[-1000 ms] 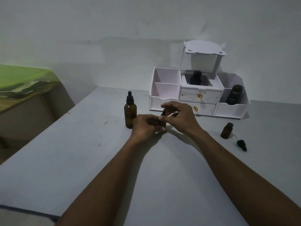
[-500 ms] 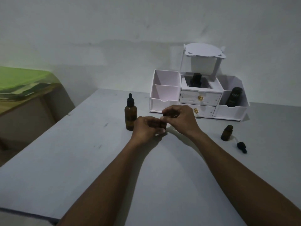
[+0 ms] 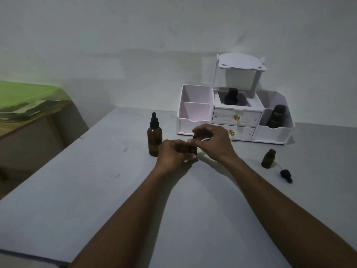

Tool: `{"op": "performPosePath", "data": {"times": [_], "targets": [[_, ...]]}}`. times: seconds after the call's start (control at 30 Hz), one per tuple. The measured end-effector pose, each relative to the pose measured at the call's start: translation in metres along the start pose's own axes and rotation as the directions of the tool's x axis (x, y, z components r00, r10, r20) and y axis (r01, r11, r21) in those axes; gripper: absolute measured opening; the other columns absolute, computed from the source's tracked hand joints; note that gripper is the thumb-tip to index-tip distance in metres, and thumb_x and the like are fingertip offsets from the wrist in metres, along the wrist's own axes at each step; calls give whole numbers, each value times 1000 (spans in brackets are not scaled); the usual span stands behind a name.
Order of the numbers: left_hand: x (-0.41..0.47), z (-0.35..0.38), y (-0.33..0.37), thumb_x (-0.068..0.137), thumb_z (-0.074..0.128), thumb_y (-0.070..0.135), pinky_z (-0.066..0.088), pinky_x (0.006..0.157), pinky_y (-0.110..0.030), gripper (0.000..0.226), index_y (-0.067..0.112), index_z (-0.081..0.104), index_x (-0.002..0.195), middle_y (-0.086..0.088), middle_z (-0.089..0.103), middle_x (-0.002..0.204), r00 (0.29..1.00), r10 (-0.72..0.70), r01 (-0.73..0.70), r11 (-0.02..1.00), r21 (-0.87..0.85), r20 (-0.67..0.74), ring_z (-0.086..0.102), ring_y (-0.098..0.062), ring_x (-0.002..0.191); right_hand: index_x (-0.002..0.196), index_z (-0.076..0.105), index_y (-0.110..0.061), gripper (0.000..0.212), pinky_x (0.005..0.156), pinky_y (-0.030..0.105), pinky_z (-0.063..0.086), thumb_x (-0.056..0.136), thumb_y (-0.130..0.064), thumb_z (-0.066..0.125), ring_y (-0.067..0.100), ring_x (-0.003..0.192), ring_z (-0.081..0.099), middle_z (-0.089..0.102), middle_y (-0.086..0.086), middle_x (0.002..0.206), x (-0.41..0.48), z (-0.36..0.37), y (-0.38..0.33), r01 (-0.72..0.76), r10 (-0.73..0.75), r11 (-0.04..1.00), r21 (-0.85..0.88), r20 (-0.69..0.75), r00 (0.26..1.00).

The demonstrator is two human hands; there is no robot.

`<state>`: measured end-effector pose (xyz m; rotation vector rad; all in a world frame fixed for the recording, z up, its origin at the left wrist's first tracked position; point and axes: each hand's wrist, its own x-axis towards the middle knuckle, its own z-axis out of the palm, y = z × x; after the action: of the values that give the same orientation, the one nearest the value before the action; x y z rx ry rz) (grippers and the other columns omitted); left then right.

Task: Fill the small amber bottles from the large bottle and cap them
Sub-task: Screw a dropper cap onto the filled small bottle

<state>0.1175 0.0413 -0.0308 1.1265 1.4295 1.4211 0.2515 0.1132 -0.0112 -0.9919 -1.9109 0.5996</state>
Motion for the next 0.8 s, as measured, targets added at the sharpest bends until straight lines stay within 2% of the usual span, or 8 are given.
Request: {"op": "performPosePath", "data": {"times": [0.07,0.17,0.3,0.4,0.47,0.8], "targets": [[0,-1,-1,79,81,-10,63,70,-30,27,0,77,103,-8,79,93,1000,-17,17,1000,-20,5,77,-21,78,99,76,-19,24,77,19,60,77,-18,84,3,80,70,73,-8,89,0,0,1,-4,4,1000,5,19,1000],[2,0,-1,79,80,-10,64,76,-37,29,-1,76,107,-10,78,97,1000,-28,28,999,-25,6,76,-27,85,92,77,-18,17,70,12,56,77,-19,84,4,76,70,73,-8,84,-1,2,2,-41,41,999,-8,0,999],[1,0,-1,79,80,-9,62,69,-27,26,0,77,104,-8,78,93,1000,-5,5,1000,11,-2,76,-21,78,92,77,-19,19,64,7,52,75,-22,86,0,72,69,72,-11,82,1,2,0,-61,61,998,3,3,998],[2,-1,-2,78,81,-11,63,72,-31,26,-1,77,102,-10,78,90,1000,4,-4,1000,5,-3,77,-24,79,98,77,-21,24,67,7,51,75,-17,85,-3,75,69,72,-13,85,1,-1,1,-45,44,999,24,27,999],[3,-1,-3,79,80,-11,64,72,-33,26,-2,77,103,-11,78,90,1000,0,0,1000,-10,-1,78,-24,79,95,78,-20,21,68,7,51,76,-14,84,-2,76,69,73,-12,84,0,-1,2,-40,40,999,-2,30,999],[2,1,-3,79,79,-13,60,65,-25,29,-3,75,106,-11,78,93,999,-38,39,995,-88,10,78,-21,77,93,79,-18,16,66,6,51,77,-15,84,0,74,69,72,-11,82,-1,0,1,-50,50,999,-7,-7,999]]}}
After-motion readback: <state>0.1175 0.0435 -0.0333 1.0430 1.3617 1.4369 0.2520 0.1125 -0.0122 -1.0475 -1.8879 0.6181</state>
